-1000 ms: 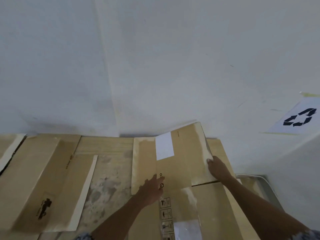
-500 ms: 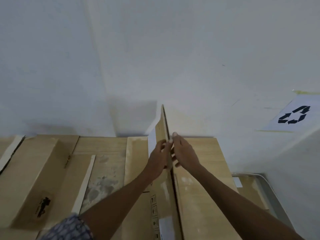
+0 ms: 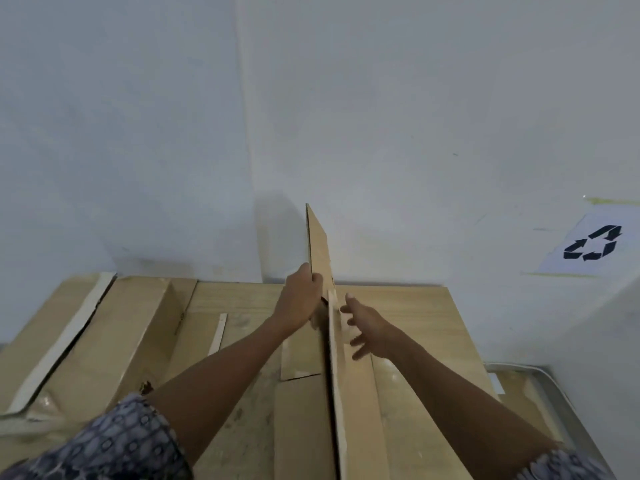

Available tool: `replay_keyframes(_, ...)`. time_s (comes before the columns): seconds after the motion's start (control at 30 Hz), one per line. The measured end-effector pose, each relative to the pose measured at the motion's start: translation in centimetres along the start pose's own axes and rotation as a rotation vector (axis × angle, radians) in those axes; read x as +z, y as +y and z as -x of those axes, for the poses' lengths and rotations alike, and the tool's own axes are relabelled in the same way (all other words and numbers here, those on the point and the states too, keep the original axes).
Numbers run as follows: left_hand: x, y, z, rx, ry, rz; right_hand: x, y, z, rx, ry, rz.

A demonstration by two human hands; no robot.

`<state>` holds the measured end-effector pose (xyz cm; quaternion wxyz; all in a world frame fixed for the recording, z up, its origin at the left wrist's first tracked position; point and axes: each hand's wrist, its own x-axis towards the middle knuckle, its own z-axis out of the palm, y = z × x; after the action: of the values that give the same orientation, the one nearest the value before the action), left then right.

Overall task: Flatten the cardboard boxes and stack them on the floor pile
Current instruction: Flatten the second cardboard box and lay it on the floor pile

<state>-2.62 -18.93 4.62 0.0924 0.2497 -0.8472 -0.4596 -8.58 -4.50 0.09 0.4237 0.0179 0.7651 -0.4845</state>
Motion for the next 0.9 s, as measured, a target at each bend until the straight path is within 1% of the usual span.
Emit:
replay_keyframes(0.07, -1.5, 0.3, -0.1, 0.008, 0.021, 0.031, 0.8, 1.5, -0.4, 0.104, -0.106, -0.083)
replay_keyframes(0.1, -2.2, 0.4, -0.2, 0.017, 0.025, 0.040, 1.3, 2.0, -0.7, 0.115, -0.149, -0.113)
replay_keyframes(0.2, -4.3, 1.4, -0.1, 0.060, 0.044, 0.078, 3.4, 1.3, -0.3, 0.041, -0.189, -0.164)
replay_keyframes(0.33, -6.2, 2.7, 0.2, 0.092, 0.079, 0.070, 5.2, -3.3, 2.1, -0.057, -0.192, -0.173)
replay_keyframes(0.43, -7.4, 4.7, 0.5, 0.147, 0.146, 0.023, 5.3, -6.6, 4.3, -0.163, -0.293, -0.180)
replay_keyframes(0.53, -8.2, 7.8, 0.8, 0.203, 0.156, -0.053, 4.7, -7.7, 5.4, -0.260, -0.423, -0.282)
replay_keyframes(0.57, -8.1, 8.6, 1.0, 0.210, 0.141, -0.077, 4.5, -7.6, 5.5, -0.284, -0.452, -0.334)
replay_keyframes(0.63, -7.0, 9.3, 1.3, 0.211, 0.108, -0.126, 4.0, -7.0, 5.4, -0.325, -0.455, -0.393)
replay_keyframes(0.7, -4.9, 8.9, 1.5, 0.184, 0.068, -0.113, 3.2, -5.6, 5.2, -0.349, -0.408, -0.443)
replay_keyframes(0.73, -3.6, 8.3, 1.5, 0.160, 0.023, -0.081, 2.7, -4.8, 5.2, -0.369, -0.371, -0.469)
replay_keyframes(0.8, -0.3, 6.7, 2.1, 0.099, -0.116, 0.045, 1.1, -3.0, 5.0, -0.417, -0.273, -0.546)
replay_keyframes(0.83, 1.4, 5.9, 2.6, 0.056, -0.208, 0.148, 0.1, -1.9, 4.8, -0.415, -0.218, -0.585)
replay_keyframes(0.9, 4.7, 4.1, 3.5, -0.085, -0.395, 0.382, -2.3, 0.4, 4.4, -0.356, -0.162, -0.606)
